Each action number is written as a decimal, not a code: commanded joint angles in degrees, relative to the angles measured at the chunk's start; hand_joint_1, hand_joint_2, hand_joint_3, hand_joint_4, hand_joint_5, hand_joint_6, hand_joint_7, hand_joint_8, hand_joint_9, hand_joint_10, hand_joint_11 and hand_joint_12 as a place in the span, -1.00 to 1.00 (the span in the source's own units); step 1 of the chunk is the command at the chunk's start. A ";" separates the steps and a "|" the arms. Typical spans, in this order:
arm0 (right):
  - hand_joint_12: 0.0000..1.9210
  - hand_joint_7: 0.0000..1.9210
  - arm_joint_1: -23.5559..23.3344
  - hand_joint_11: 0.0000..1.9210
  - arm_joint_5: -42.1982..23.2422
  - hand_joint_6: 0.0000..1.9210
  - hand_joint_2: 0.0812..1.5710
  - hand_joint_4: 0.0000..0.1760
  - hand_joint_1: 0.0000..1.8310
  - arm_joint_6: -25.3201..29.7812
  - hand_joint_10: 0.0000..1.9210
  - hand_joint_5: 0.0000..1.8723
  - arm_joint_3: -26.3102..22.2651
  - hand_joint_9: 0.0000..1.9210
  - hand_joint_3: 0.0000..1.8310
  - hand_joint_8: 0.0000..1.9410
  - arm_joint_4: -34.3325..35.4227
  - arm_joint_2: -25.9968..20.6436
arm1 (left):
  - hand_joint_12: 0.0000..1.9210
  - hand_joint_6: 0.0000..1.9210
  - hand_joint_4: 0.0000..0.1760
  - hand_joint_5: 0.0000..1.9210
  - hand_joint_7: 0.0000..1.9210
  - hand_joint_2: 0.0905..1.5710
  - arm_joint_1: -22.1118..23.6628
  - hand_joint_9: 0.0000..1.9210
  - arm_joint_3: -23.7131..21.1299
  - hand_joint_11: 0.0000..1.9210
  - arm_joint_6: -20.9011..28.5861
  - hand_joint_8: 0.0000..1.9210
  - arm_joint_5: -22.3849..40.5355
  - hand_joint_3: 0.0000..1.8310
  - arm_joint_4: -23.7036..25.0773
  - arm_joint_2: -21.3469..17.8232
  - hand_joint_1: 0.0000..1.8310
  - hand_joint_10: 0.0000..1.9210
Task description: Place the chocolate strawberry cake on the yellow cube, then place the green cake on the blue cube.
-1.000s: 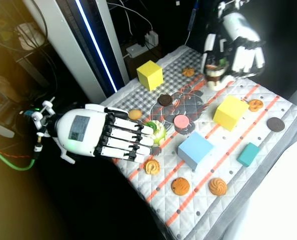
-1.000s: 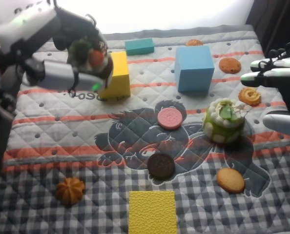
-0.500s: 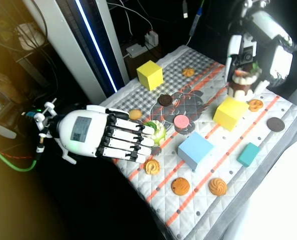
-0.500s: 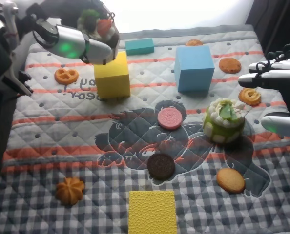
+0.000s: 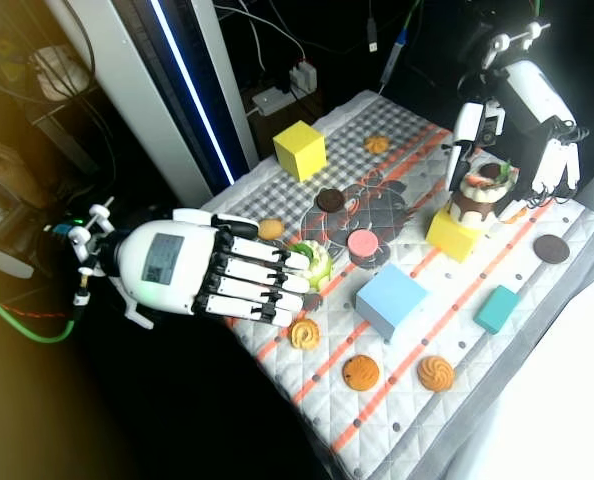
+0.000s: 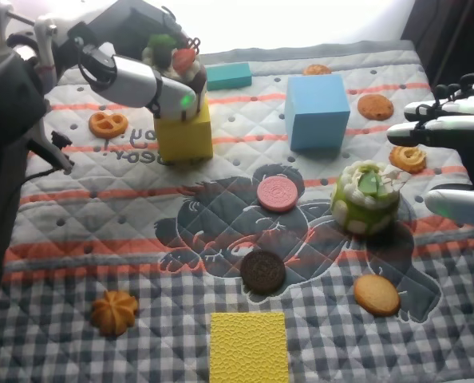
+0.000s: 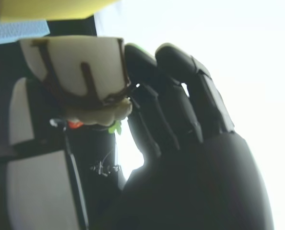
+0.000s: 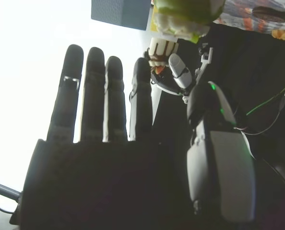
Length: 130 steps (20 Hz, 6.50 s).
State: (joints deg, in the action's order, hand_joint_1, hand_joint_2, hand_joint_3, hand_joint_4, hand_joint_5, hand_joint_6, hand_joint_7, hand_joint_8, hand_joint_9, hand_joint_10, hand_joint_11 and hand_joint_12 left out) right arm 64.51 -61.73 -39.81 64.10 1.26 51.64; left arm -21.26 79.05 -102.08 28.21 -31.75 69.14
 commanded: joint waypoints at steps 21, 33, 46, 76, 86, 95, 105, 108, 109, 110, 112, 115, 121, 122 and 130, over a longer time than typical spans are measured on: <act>-0.01 -0.58 -0.82 -0.96 -6.87 -1.00 0.56 0.16 -0.57 0.17 -1.00 -0.45 -0.04 -0.60 -1.00 -1.00 1.26 0.03 | 0.63 -1.00 0.22 -0.80 -0.38 0.00 -1.79 -0.39 -3.15 -0.98 0.85 -1.00 6.35 -1.00 1.56 -3.63 -0.11 -0.58; -0.07 -0.75 -2.34 -1.00 -6.71 -1.00 0.37 0.19 -0.36 0.17 -1.00 -0.60 0.52 -0.71 -1.00 -1.00 1.43 0.61 | -1.00 -1.00 1.00 -1.00 -1.00 0.01 -6.06 -1.00 -14.86 -1.00 0.84 -1.00 18.23 -0.99 7.48 -12.65 -0.49 -1.00; 0.13 -0.60 -9.72 -0.92 8.96 -1.00 0.15 1.00 0.06 0.17 -0.98 -0.65 5.56 -0.50 -1.00 -1.00 -4.66 7.48 | -1.00 -1.00 0.98 -1.00 -1.00 -0.10 -30.14 -1.00 -33.42 -1.00 10.68 -1.00 42.71 -1.00 12.08 -25.90 -0.06 -1.00; 0.39 -0.20 -29.78 -0.80 17.61 -1.00 0.28 -0.47 0.06 0.18 -0.98 -0.16 20.19 -0.21 -1.00 -1.00 -0.60 18.43 | -1.00 -1.00 0.70 -1.00 -1.00 0.03 -31.43 -1.00 -32.27 -1.00 11.30 -1.00 40.43 -0.98 10.18 -24.01 -0.25 -1.00; 0.32 -0.22 -25.85 -0.75 17.82 -1.00 0.28 -0.58 -0.03 0.18 -1.00 -0.19 19.85 -0.21 -1.00 -0.99 3.98 18.89 | -1.00 -1.00 0.63 -1.00 -1.00 0.01 -31.56 -1.00 -32.34 -1.00 13.11 -1.00 41.19 -1.00 10.75 -24.06 -0.10 -1.00; -0.07 -0.40 -23.39 -0.76 17.81 -1.00 0.17 0.20 -0.18 0.18 -1.00 -0.43 19.56 -0.36 -1.00 -1.00 6.48 18.88 | -1.00 -1.00 0.62 -1.00 -1.00 0.03 -31.77 -1.00 -32.36 -1.00 14.00 -1.00 41.64 -1.00 10.98 -24.25 -0.11 -1.00; -0.01 -0.53 -22.86 -0.75 17.81 -1.00 0.15 0.82 -0.45 0.18 -1.00 -0.67 19.56 -0.37 -1.00 -1.00 6.71 18.86 | -1.00 -1.00 0.73 -1.00 -1.00 0.05 -31.95 -1.00 -32.37 -1.00 14.00 -1.00 41.75 -0.99 10.85 -24.24 -0.12 -1.00; 0.00 -0.66 -22.87 -0.95 17.54 -1.00 0.12 1.00 -0.29 0.18 -1.00 -0.83 19.55 -0.55 -1.00 -1.00 6.72 18.84 | -1.00 -1.00 0.66 -1.00 -1.00 0.06 -31.99 -1.00 -32.33 -1.00 14.00 -1.00 41.75 -0.99 10.71 -24.21 -0.11 -1.00; 0.00 -0.66 -22.87 -0.95 17.32 -1.00 0.12 1.00 -0.29 0.18 -1.00 -0.83 19.42 -0.55 -1.00 -1.00 6.73 18.84 | -1.00 -1.00 0.66 -1.00 -1.00 0.06 -31.99 -1.00 -32.29 -1.00 14.00 -1.00 41.75 -0.99 10.66 -24.20 -0.11 -1.00; 0.00 -0.77 -22.87 -0.99 17.11 -1.00 0.10 1.00 -0.27 0.18 -1.00 -0.92 19.33 -0.64 -1.00 -1.00 6.72 18.84 | -1.00 -1.00 0.58 -1.00 -1.00 0.06 -31.99 -1.00 -32.24 -1.00 14.00 -1.00 41.73 -0.99 10.62 -24.17 -0.10 -1.00; -0.62 -0.99 -22.87 -1.00 16.69 -1.00 -0.02 1.00 -0.54 0.18 -1.00 -1.00 19.17 -0.98 -1.00 -1.00 6.72 18.84 | -1.00 -1.00 0.60 -1.00 -1.00 0.05 -32.00 -1.00 -32.18 -1.00 14.00 -1.00 41.58 -1.00 10.49 -24.12 -0.11 -1.00; -0.98 -1.00 -22.87 -1.00 15.50 -1.00 -0.19 1.00 -0.71 0.18 -1.00 -1.00 18.36 -1.00 -1.00 -1.00 6.71 18.84 | -1.00 -1.00 0.75 -1.00 -1.00 0.07 -32.04 -1.00 -32.14 -1.00 14.00 -1.00 41.46 -0.99 10.35 -23.97 -0.09 -1.00; -1.00 -1.00 -22.87 -1.00 14.07 -1.00 -0.20 1.00 -0.59 0.18 -1.00 -1.00 17.37 -1.00 -1.00 -1.00 6.59 18.34 | -1.00 -1.00 0.50 -1.00 -1.00 0.06 -32.08 -1.00 -32.03 -1.00 14.00 -1.00 41.39 -1.00 9.89 -23.80 -0.10 -1.00; -1.00 -1.00 -22.87 -1.00 13.68 -1.00 -0.21 1.00 -0.60 0.17 -1.00 -1.00 17.12 -1.00 -1.00 -1.00 6.59 18.07 | -1.00 -1.00 0.55 -1.00 -1.00 0.06 -32.08 -1.00 -32.03 -1.00 14.00 -1.00 41.40 -1.00 9.89 -23.77 -0.11 -1.00; -1.00 -1.00 -22.87 -1.00 10.54 -1.00 -0.02 1.00 -0.53 0.17 -1.00 -1.00 15.73 -1.00 -0.99 -1.00 6.55 16.53 | -1.00 -1.00 0.56 -1.00 -1.00 0.06 -32.10 -1.00 -32.05 -1.00 14.00 -1.00 41.53 -1.00 9.71 -23.62 -0.10 -1.00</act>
State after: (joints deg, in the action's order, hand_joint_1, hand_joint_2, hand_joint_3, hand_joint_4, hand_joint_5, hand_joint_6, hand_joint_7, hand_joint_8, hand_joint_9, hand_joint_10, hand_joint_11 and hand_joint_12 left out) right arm 42.11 -43.44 -39.94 79.68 7.49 68.29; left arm -53.74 46.72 -88.42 62.59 -22.76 45.56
